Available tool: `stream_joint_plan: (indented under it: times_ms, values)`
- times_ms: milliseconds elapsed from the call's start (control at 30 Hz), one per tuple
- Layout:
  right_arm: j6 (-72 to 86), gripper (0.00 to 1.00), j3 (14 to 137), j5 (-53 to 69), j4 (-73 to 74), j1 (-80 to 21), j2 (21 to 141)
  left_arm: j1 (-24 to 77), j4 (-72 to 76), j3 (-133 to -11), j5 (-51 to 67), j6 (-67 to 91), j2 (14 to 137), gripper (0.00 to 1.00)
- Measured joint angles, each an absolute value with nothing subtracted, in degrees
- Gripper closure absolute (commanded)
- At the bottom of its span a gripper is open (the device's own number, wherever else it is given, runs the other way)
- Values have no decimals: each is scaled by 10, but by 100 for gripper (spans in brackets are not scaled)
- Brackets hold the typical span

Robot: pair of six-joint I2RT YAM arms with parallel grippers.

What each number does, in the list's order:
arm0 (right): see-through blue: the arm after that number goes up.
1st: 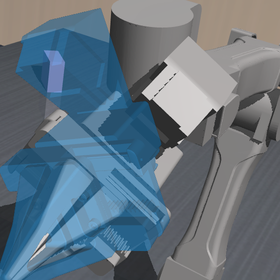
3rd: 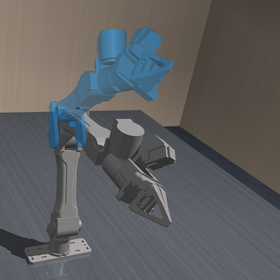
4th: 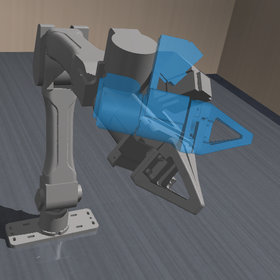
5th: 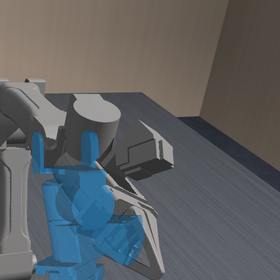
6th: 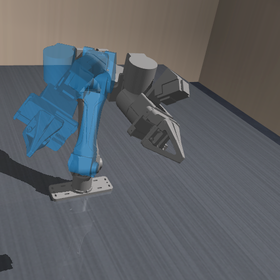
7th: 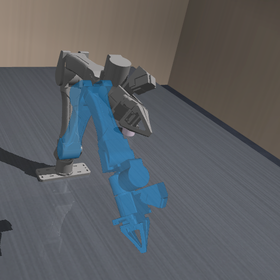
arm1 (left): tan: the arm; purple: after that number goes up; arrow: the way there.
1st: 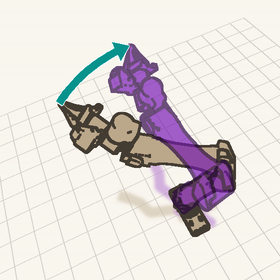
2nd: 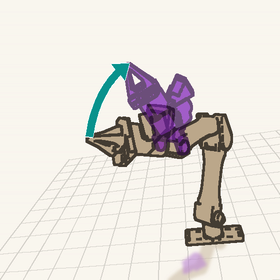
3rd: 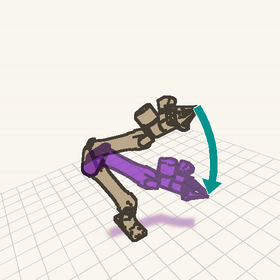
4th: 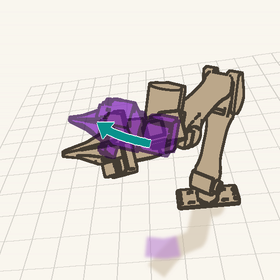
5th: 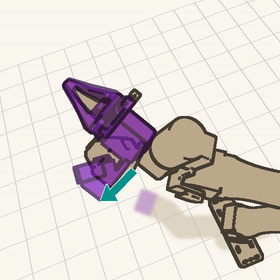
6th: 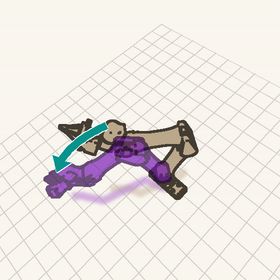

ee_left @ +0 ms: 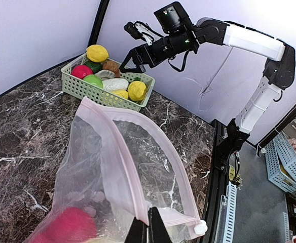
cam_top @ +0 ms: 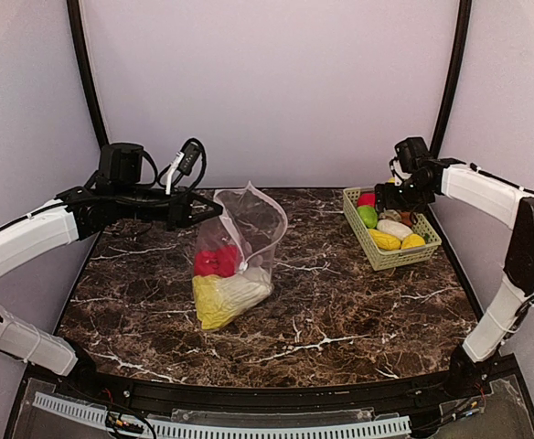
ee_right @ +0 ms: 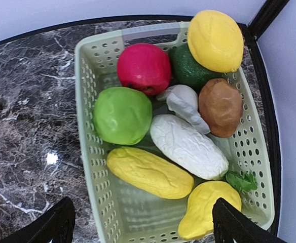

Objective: Place the food in the zip-top bag and seal the zipper
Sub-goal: Adjust the bin at the corner of the board.

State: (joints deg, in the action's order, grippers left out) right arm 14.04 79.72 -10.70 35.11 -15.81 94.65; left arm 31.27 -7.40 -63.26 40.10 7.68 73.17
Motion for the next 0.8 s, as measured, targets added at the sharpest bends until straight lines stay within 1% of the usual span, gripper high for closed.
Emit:
stream_joint_plan:
  times_ms: [333,600,800]
  values:
    - [109,17,799,-10,317,-51,1027,313,-74,-633,402,77,737,99]
    - [68,14,800,22,303,-10,1096,313,-74,-633,403,77,739,99]
    - [16,14,820,64,294,4,1123,313,-74,-633,403,77,741,99]
